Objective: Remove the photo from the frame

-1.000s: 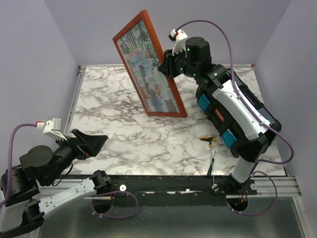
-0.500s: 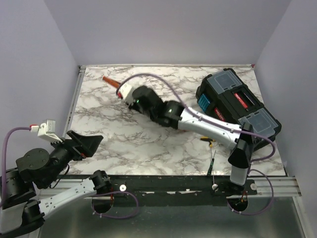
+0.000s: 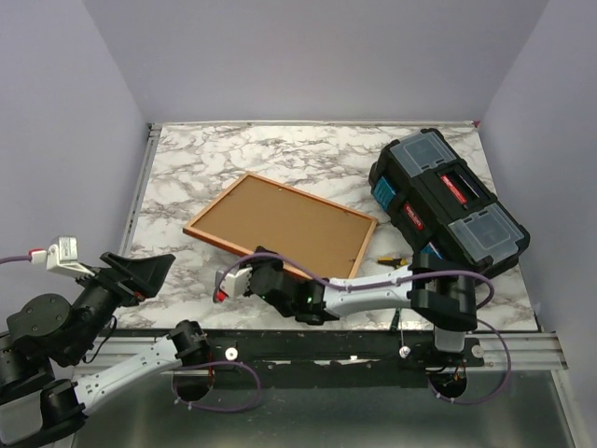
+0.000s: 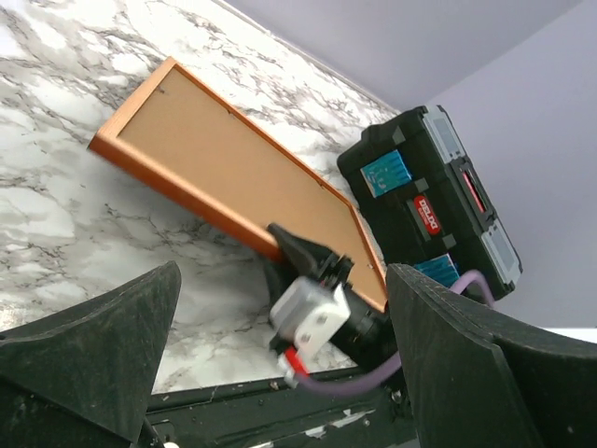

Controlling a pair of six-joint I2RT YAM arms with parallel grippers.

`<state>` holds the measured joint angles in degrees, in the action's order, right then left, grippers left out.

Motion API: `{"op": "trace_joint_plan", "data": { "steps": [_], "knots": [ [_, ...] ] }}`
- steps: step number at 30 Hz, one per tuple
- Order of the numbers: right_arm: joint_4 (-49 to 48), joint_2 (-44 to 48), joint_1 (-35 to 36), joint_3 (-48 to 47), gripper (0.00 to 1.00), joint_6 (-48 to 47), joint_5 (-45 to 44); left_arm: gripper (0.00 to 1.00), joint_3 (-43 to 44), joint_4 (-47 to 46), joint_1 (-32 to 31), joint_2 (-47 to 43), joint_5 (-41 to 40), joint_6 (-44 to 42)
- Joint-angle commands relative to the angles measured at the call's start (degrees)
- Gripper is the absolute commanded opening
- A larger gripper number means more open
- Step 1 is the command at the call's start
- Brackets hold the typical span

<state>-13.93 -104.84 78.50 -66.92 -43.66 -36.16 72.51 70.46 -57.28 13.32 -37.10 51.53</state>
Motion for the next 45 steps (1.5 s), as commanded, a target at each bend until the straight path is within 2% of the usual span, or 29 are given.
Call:
{"op": "trace_joint_plan", "data": {
  "steps": [1, 7, 11, 18, 23, 25, 27, 30, 32, 33, 36, 37, 41, 45],
  "knots": [
    [-18.3, -5.1, 4.1, 5.6, 0.01, -8.5, 4.8, 0.94, -0.9, 0.7, 0.0, -1.0, -2.7, 0.5],
    [-29.4, -12.1, 4.3, 9.3, 0.01, -13.6, 7.4, 0.93, -1.7, 0.9, 0.0, -1.4, -1.4, 1.7],
    [-32.7, -13.6, 4.7, 12.0, 0.01, -13.0, 7.4, 0.93, -3.9, 0.6, 0.0, -2.0, 0.0, 2.7],
    [-39.7, -14.1, 9.4, 18.4, 0.01, -11.2, 5.2, 0.93, -8.0, -2.7, 0.0, -2.9, 1.0, 2.8],
    [-39.6, -14.8, 11.6, 19.5, 0.05, -10.4, 5.1, 0.93, -7.6, -3.9, 0.0, -1.3, 0.7, 1.3],
    [-39.3, -14.7, 11.9, 20.0, 0.11, -10.0, 5.5, 0.93, -7.4, -3.9, 0.0, -0.8, 1.0, 1.2],
    [-38.5, -14.2, 11.9, 20.7, 0.23, -9.3, 5.9, 0.93, -7.6, -4.2, 0.0, -0.9, 1.3, 1.1],
    [-37.4, -13.3, 11.9, 21.6, 0.3, -8.8, 5.9, 0.93, -8.5, -4.9, 0.0, -1.3, 1.6, 1.2],
    [-37.2, -12.4, 12.0, 21.7, 0.44, -8.9, 3.8, 0.93, -8.8, -5.1, 0.0, -1.3, 1.9, 1.3],
    [-35.6, -11.1, 12.1, 21.8, 0.56, -7.4, 2.7, 0.93, -8.9, -5.1, 0.0, -1.2, 2.0, 1.4],
    [-18.8, -3.9, 12.2, 20.4, 0.82, 3.5, 4.1, 0.93, -9.3, -5.7, 0.0, -1.4, 2.6, 1.5],
    [-14.8, -1.1, 12.2, 20.0, 0.99, 7.4, 5.1, 0.93, -9.6, -6.1, 0.0, -1.5, 2.9, 1.3],
    [5.7, 8.0, 12.9, 16.2, 1.0, 22.2, 5.4, 0.94, -10.2, -6.9, 0.0, -1.2, 3.4, 0.8],
    [19.0, 15.9, 13.0, 15.3, 1.0, 39.0, 4.0, 0.94, -11.6, -8.2, 0.0, -0.9, 3.3, -0.1]
  ]
}}
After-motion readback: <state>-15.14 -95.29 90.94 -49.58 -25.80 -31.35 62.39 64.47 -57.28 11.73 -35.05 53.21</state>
